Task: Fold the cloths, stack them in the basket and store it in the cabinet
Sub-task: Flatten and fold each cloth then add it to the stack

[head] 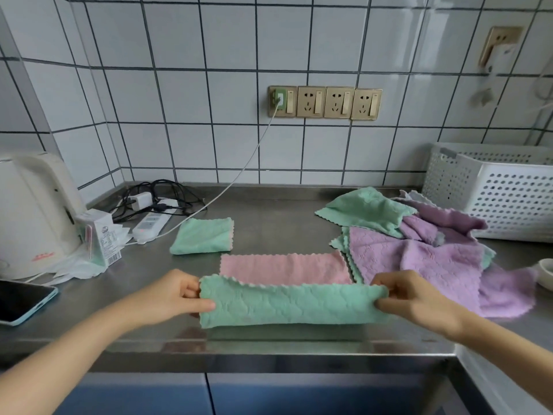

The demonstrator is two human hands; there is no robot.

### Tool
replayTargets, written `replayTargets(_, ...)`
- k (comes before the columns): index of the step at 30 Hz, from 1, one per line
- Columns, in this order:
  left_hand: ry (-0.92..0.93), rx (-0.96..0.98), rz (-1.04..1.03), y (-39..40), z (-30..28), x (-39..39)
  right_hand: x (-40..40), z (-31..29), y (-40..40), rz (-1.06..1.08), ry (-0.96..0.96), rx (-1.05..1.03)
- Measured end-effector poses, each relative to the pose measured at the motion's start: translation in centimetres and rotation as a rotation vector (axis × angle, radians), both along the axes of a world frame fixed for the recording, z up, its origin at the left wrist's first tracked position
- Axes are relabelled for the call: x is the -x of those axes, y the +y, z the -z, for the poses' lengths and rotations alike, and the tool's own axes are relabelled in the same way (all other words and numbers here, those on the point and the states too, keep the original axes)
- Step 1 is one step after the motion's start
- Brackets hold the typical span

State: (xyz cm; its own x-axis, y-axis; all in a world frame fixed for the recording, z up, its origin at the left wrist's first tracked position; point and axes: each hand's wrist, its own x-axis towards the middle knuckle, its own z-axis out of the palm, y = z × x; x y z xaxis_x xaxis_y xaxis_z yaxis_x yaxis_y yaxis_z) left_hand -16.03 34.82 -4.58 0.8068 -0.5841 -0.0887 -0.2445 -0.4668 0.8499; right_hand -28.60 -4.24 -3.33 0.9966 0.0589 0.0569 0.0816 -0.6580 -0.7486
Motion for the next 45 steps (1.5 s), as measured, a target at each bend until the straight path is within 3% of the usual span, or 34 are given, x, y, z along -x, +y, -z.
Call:
replayTargets(5, 0.092, 0.23, -0.21, -1.8, 0.3, -1.4, -2.7, -0.6, -0.3, 0.131, -0.053, -0.167)
replayTargets(12, -0.002, 0.007, -0.486, -4.1, 3.0, -6.1, -11.4, 1.7, 0.2, 0.456, 0.033, -0.072)
replayTargets(16, -0.127, -0.06, -0.503, -4.5, 4.3, -7.1, -13.1, 3.9, 0.0, 0.502, 0.06, 0.072)
replayTargets(23, -0.304, -0.183, -0.549, -5.2, 4.8, -8.1, -13.6, 4.1, 0.0, 0.542, 0.059, 0.092)
replayTargets(27, -0.314, -0.246, -0.575, -5.4, 4.3, -7.7, -13.0, 3.4, 0.2, 0.537, 0.064, 0.089)
replayTargets(29, -0.425, -0.313, -0.599, -5.2, 3.5, -6.9, -12.3, 2.8, 0.2, 0.507, 0.002, 0.193)
replayTargets(30, -0.528, -0.347, -0.569, -5.3, 3.1, -6.0, -11.6, 2.5, 0.2, 0.479, -0.068, 0.322)
replayTargets(32, -0.661, -0.239, -0.41, -6.3, 2.4, -3.7, -9.9, 2.1, 0.9, 0.345, -0.249, 0.505)
replayTargets(34, -0.624, -0.179, -0.16, -7.9, 2.1, -0.7, -7.8, 2.4, 2.4, 0.108, -0.35, 0.541)
replayTargets(38, -0.535, -0.418, 0.144, -10.0, 4.0, 2.7, -5.2, 5.0, 4.2, -0.238, -0.458, 0.642)
replayTargets(45, -0.502, -0.572, 0.186, -5.1, 5.7, 2.6, -3.0, 6.3, 0.6, -0.218, -0.462, 0.715)
